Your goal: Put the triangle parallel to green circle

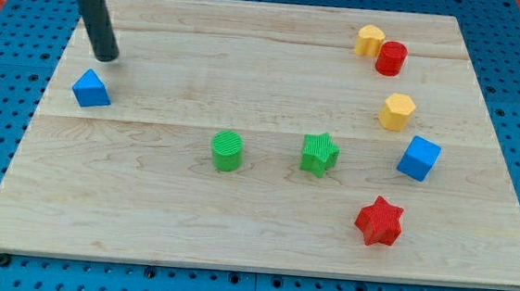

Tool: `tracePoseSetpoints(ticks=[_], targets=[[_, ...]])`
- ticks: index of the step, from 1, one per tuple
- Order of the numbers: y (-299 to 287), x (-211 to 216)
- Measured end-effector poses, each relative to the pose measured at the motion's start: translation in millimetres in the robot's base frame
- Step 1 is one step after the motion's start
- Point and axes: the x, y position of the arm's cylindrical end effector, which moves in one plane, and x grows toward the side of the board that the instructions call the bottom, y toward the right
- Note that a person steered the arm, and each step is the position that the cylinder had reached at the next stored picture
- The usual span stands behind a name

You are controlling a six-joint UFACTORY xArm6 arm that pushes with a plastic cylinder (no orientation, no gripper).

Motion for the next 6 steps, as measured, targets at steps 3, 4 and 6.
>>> tracePoseSetpoints(ticks=[3, 4, 6], targets=[[56.8, 90.2], [63.2, 110.3], [105.0, 152.6]])
